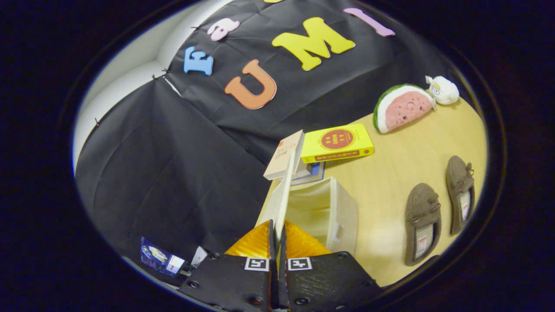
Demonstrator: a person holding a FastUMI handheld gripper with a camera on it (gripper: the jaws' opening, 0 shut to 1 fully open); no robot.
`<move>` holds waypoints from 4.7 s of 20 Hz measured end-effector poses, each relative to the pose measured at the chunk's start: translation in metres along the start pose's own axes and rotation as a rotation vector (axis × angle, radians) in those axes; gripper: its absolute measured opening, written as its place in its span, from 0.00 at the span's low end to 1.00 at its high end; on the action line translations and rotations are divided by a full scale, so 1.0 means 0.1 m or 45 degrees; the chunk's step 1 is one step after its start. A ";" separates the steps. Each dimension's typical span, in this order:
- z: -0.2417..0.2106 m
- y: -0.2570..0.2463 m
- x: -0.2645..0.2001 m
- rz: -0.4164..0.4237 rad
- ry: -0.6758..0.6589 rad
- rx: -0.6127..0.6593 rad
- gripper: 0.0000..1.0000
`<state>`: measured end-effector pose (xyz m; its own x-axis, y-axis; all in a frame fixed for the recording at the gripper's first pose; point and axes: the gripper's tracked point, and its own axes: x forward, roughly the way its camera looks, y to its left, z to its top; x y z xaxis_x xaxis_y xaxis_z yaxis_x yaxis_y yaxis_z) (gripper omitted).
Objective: Open the storage box then place both shoes into the box .Put the left shoe in first, then the right shoe, with the right side of both shoes facing outward in a uniform manner.
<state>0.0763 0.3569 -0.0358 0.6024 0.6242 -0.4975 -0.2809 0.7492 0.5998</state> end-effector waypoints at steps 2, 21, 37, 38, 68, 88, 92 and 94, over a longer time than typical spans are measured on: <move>0.06 0.28 0.03 0.004 -0.003 -0.015 0.01; -0.30 2.01 0.87 0.062 0.023 -0.431 0.73; -0.09 -0.41 0.10 -0.518 -0.009 -0.584 0.95; -0.07 -0.67 0.00 -0.579 -0.004 -0.589 0.95; -0.40 -2.54 -0.69 -0.745 0.339 0.073 0.00; -0.84 -0.60 1.13 -0.551 0.255 0.071 0.00; -1.29 -0.61 1.34 -0.638 0.355 0.052 0.00; -1.48 -0.63 1.44 -0.698 0.413 0.005 0.00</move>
<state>0.0704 0.4326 -0.2377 0.4011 0.1861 -0.8969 0.0069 0.9785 0.2061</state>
